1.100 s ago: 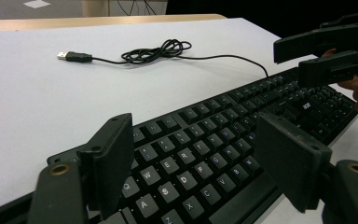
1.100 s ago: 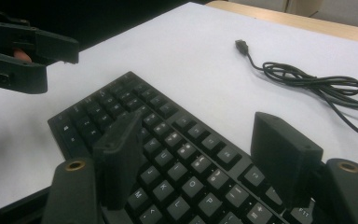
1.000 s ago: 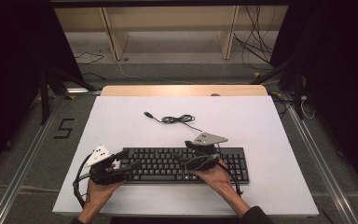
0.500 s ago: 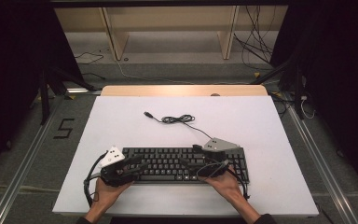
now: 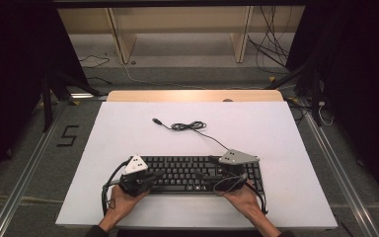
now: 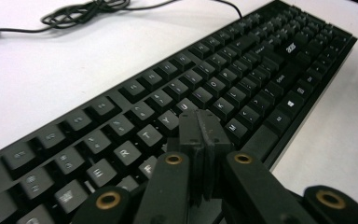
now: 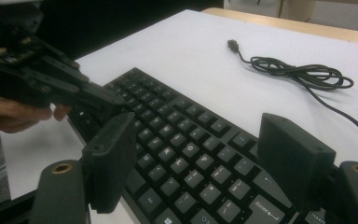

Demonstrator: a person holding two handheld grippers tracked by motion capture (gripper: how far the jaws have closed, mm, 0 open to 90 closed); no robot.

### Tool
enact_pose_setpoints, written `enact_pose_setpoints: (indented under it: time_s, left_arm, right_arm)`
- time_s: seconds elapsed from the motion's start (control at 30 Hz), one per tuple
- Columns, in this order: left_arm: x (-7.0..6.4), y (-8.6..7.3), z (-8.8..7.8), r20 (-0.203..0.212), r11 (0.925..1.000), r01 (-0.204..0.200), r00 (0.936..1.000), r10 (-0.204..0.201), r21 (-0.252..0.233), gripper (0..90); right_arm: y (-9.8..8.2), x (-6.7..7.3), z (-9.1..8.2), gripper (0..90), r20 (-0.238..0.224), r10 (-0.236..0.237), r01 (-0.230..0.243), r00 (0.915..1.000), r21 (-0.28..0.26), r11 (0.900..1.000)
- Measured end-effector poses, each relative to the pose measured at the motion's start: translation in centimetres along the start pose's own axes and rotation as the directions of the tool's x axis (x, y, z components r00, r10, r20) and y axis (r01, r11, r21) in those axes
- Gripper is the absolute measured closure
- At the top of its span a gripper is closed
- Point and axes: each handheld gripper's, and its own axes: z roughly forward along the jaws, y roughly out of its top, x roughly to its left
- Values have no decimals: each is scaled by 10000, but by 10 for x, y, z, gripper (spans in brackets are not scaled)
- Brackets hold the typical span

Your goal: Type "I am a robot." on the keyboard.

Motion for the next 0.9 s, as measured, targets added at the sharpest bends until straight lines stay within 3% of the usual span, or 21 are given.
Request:
enact_pose_setpoints:
  time_s: [0.23, 0.9]
  left_arm:
    - [0, -2, 11, 90, 9981, 2, 10000, -8, 622, 892]
    - [1, -5, 20, 273, 9937, 231, 9993, -262, 1095, 894]
  right_arm:
    - [-1, 3, -4, 272, -1, -81, 81, 10000, -150, 9999]
    - [-2, 5, -3, 272, -110, -117, 116, 9999, -77, 9999]
